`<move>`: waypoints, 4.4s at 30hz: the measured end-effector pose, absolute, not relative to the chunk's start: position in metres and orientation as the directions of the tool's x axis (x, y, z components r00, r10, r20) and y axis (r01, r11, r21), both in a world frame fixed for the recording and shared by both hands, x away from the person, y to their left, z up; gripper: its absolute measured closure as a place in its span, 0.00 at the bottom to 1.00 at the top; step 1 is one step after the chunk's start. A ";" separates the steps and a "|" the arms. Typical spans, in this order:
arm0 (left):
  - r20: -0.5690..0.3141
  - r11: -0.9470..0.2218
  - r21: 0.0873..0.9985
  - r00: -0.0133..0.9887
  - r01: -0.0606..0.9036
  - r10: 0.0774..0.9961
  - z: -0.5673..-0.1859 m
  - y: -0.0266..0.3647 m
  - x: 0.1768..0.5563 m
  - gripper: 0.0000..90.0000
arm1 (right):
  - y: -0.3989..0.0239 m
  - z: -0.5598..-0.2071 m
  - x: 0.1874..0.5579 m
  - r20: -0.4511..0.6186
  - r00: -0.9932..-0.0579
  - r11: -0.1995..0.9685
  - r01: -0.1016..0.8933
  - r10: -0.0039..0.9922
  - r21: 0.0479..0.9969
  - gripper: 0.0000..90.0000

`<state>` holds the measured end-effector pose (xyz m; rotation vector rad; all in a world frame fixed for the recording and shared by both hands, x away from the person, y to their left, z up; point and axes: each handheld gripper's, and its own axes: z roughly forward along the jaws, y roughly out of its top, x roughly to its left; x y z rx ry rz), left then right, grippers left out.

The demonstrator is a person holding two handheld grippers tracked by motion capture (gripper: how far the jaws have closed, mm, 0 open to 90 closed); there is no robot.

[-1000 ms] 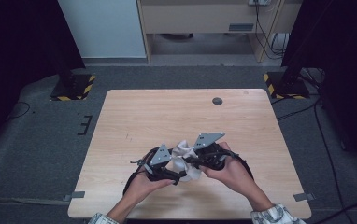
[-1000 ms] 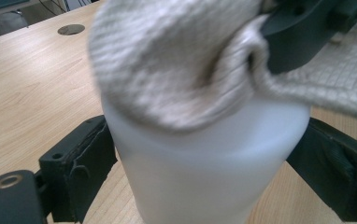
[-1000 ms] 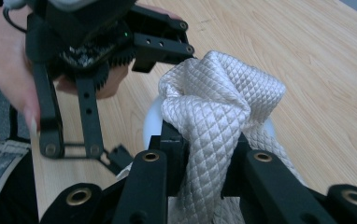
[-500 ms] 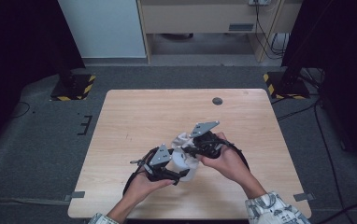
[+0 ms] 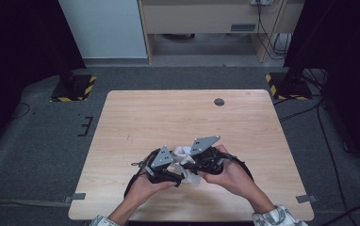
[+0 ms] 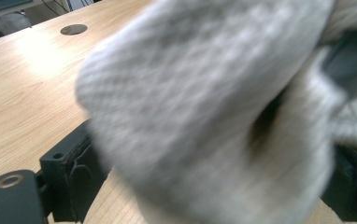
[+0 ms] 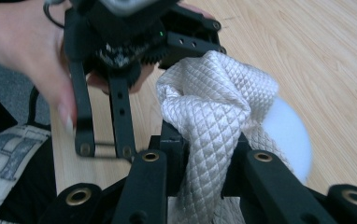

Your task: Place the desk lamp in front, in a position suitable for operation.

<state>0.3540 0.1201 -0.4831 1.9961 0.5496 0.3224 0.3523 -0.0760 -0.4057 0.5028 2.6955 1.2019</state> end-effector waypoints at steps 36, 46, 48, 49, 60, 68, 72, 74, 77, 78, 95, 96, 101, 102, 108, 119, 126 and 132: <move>-0.001 -0.402 0.884 0.860 0.239 0.510 -0.483 0.120 0.353 0.10 | -0.091 -0.404 0.358 -0.016 -0.918 0.623 0.256 0.397 0.739 0.85; -0.005 -0.398 0.885 0.859 0.243 0.512 -0.483 0.120 0.353 0.10 | -0.128 -0.419 0.383 0.045 -0.866 0.490 0.324 0.497 0.809 0.85; -0.005 -0.398 0.885 0.859 0.242 0.513 -0.483 0.120 0.353 0.10 | -0.131 -0.423 0.384 0.068 -0.864 0.467 0.333 0.498 0.819 0.85; -0.005 -0.397 0.885 0.858 0.242 0.513 -0.483 0.120 0.353 0.10 | -0.133 -0.425 0.385 0.076 -0.864 0.457 0.335 0.497 0.824 0.85; -0.005 -0.397 0.885 0.857 0.244 0.515 -0.483 0.120 0.353 0.11 | -0.147 -0.452 0.393 0.180 -0.834 0.377 0.414 0.522 0.829 0.86; -0.005 -0.396 0.885 0.856 0.245 0.517 -0.483 0.119 0.352 0.11 | -0.140 -0.482 0.394 0.167 -0.827 0.453 0.450 0.537 0.770 0.86; -0.005 -0.396 0.885 0.856 0.244 0.517 -0.483 0.119 0.352 0.11 | -0.138 -0.491 0.396 0.166 -0.824 0.473 0.462 0.541 0.750 0.86; -0.005 -0.396 0.885 0.856 0.244 0.517 -0.483 0.119 0.352 0.11 | -0.137 -0.492 0.397 0.161 -0.826 0.481 0.459 0.540 0.747 0.86; -0.006 -0.394 0.886 0.856 0.244 0.517 -0.483 0.119 0.353 0.11 | -0.135 -0.497 0.398 0.151 -0.825 0.496 0.462 0.545 0.735 0.86; -0.005 -0.396 0.885 0.856 0.244 0.517 -0.483 0.119 0.352 0.11 | -0.134 -0.500 0.398 0.145 -0.827 0.506 0.461 0.544 0.729 0.86; -0.006 -0.395 0.886 0.856 0.245 0.516 -0.483 0.119 0.353 0.11 | -0.138 -0.460 0.401 0.144 -0.838 0.405 0.396 0.526 0.824 0.86; -0.006 -0.397 0.885 0.857 0.245 0.515 -0.484 0.119 0.353 0.10 | -0.137 -0.462 0.402 0.141 -0.838 0.415 0.399 0.527 0.818 0.86; -0.004 -0.401 0.883 0.857 0.246 0.516 -0.484 0.118 0.354 0.10 | -0.130 -0.477 0.406 0.133 -0.836 0.464 0.420 0.532 0.780 0.86; -0.004 -0.401 0.882 0.856 0.246 0.517 -0.484 0.118 0.353 0.10 | -0.129 -0.480 0.407 0.128 -0.836 0.476 0.422 0.533 0.771 0.86; 0.000 -0.403 0.882 0.856 0.243 0.518 -0.483 0.118 0.353 0.10 | -0.122 -0.490 0.413 0.118 -0.846 0.548 0.436 0.520 0.714 0.86; -0.001 -0.403 0.882 0.856 0.244 0.516 -0.484 0.117 0.353 0.10 | -0.116 -0.492 0.420 0.125 -0.850 0.565 0.443 0.512 0.696 0.86; 0.000 -0.404 0.881 0.856 0.245 0.518 -0.484 0.118 0.353 0.10 | -0.121 -0.470 0.422 0.143 -0.863 0.515 0.413 0.484 0.751 0.86; -0.001 -0.404 0.881 0.856 0.245 0.517 -0.484 0.117 0.353 0.10 | -0.123 -0.476 0.422 0.143 -0.865 0.525 0.415 0.481 0.743 0.86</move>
